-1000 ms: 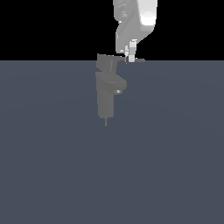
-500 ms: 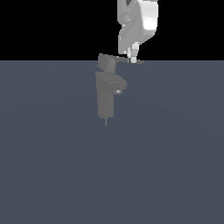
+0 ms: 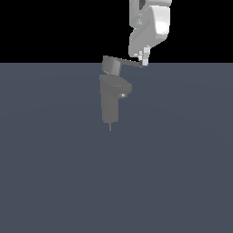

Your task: Turn on the faucet by rotating a designated handle.

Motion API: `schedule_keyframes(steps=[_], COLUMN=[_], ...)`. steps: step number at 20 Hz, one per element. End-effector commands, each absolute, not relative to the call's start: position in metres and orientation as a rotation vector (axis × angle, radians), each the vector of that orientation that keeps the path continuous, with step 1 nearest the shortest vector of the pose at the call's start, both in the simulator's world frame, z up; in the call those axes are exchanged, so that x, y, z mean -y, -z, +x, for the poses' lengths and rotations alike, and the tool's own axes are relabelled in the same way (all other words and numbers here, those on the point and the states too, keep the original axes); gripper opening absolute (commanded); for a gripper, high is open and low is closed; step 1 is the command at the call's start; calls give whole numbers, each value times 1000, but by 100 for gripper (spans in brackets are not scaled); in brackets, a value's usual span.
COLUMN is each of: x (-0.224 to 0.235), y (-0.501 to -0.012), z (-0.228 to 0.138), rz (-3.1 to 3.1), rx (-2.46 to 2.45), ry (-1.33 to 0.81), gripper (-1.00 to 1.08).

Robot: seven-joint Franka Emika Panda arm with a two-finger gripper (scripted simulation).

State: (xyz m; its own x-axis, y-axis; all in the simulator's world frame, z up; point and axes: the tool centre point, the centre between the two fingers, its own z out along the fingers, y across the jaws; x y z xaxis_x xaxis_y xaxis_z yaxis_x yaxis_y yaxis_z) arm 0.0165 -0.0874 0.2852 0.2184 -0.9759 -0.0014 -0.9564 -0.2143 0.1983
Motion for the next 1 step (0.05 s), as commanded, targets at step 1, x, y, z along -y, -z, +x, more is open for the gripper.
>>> schedule_keyframes(steps=[1], x=[101], y=[-284], z=[20], rz=[2310], rx=[1884], ry=[182], gripper=[-100])
